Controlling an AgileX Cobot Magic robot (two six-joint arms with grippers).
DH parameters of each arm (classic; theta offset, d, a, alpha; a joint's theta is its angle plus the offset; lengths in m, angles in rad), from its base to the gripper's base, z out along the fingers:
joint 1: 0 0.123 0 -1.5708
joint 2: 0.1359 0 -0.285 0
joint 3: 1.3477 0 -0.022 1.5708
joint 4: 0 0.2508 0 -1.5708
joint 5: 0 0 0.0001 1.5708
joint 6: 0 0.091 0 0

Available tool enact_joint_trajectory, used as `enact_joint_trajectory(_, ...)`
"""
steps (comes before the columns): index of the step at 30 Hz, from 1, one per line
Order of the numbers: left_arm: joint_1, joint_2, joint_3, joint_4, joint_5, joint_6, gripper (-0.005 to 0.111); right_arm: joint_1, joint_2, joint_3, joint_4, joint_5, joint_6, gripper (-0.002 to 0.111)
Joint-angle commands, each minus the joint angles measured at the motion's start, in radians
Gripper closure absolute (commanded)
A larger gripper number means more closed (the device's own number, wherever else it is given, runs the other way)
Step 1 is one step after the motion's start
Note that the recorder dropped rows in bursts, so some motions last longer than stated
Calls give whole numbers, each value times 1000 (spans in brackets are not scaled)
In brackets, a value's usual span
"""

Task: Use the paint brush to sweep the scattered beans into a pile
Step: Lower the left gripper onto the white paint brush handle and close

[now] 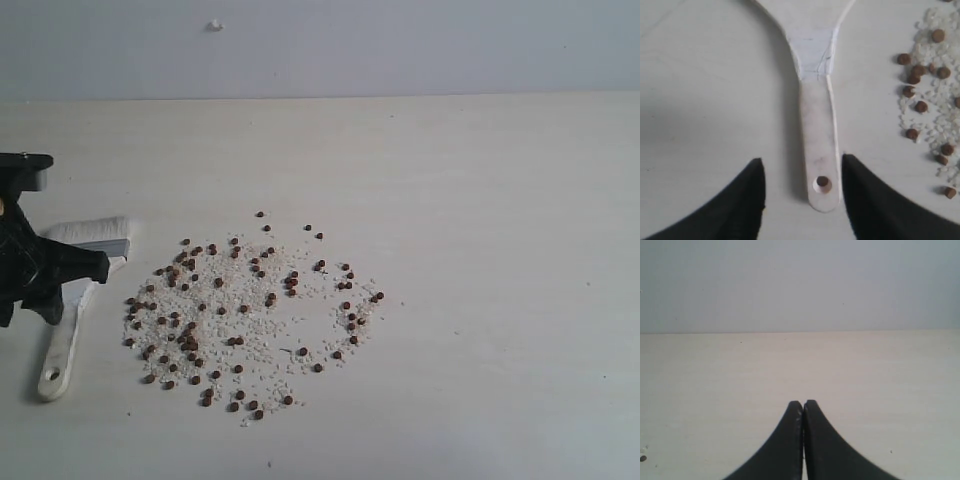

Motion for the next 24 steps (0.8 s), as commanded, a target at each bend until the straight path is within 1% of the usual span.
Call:
enact_joint_trajectory(1, -6, 44, 4, -8, -36, -25, 45, 0, 3, 4, 0, -5, 1, 108)
enact_joint_trajectory(4, -6, 82, 4, -33, -63, -32, 46, 0, 3, 4, 0, -5, 1, 108)
enact_joint_trajectory(10, -4, 145, 4, -37, -150, -44, 46, 0, 3, 4, 0, -5, 1, 108)
enact_joint_trajectory(16, -2, 181, 4, -37, -154, -54, 46, 0, 3, 4, 0, -5, 1, 108)
enact_joint_trajectory(24, 33, 201, 4, -37, -172, -54, 46, 0, 3, 4, 0, -5, 1, 108)
